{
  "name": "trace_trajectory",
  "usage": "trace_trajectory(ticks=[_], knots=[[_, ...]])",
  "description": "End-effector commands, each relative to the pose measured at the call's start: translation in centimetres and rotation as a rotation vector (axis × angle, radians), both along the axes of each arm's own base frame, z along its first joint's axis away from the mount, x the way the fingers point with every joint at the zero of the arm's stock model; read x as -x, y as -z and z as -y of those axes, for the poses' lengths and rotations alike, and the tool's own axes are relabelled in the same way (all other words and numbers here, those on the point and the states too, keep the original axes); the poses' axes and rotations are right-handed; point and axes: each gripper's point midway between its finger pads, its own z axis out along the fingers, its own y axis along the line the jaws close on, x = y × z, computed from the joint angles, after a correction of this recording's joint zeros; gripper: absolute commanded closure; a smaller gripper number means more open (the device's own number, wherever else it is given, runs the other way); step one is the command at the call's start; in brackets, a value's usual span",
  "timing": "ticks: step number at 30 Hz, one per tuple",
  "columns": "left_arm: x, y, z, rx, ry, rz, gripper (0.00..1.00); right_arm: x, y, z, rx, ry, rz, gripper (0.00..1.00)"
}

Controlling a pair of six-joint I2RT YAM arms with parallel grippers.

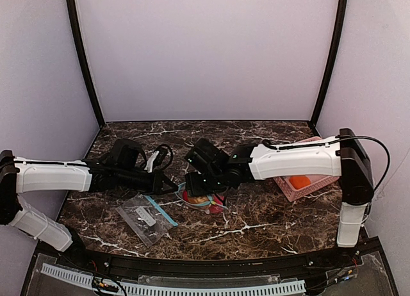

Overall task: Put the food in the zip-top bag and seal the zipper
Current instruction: Adjust the fake vegetable in the zipper food storage bag.

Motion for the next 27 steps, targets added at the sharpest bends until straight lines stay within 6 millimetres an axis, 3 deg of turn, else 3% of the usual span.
trace_trajectory(ticks=[1, 12, 16, 21, 24, 27], knots=[[0.2, -1.4, -0.1, 0.033, 0.001, 0.031, 0.99, -0.1, 3.7, 5.2, 0.211, 0.057, -0.031, 0.35], [0.0, -1.6, -0.2, 0.016, -0.002, 0.039, 0.99, 0.1, 3.2, 5.9, 0.228, 0.050, -0.020, 0.36], [0.4, -1.2, 0.2, 0.024, 0.025, 0.012, 0.99, 0.1, 0.1, 3.4, 0.163, -0.073, 0.034, 0.28], [0.7, -0.6, 0.4, 0.022, 0.044, -0.016, 0.99, 1.9, -6.0, 0.1, 0.015, -0.291, 0.128, 0.14], [0.7, -0.8, 0.4, 0.020, 0.045, -0.013, 0.99, 3.4, -8.7, 0.2, -0.064, -0.374, 0.174, 0.10], [0.6, -0.8, 0.5, 0.016, 0.044, -0.012, 0.99, 4.6, -9.4, 1.6, -0.115, -0.423, 0.219, 0.10]])
